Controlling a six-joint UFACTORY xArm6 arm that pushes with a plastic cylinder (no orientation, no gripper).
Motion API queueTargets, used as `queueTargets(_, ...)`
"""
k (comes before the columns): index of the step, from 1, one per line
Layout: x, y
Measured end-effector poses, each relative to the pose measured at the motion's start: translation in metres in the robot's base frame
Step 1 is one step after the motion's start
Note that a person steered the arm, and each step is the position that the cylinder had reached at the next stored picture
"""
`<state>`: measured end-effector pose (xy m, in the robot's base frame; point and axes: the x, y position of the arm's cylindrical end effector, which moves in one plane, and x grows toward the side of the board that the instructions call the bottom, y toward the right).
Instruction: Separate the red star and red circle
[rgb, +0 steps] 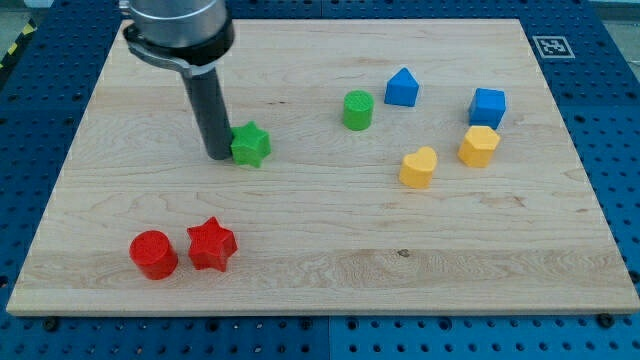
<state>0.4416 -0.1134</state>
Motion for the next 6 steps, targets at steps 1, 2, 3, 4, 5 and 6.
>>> queueTargets(1, -0.003, 0.028)
queueTargets(2, -0.005, 0.056)
queueTargets(3, -0.004, 0.069)
queueTargets(4, 0.036, 0.074)
queueTargets(5, 0.062, 0.115)
queueTargets(6, 0.123, 0.144)
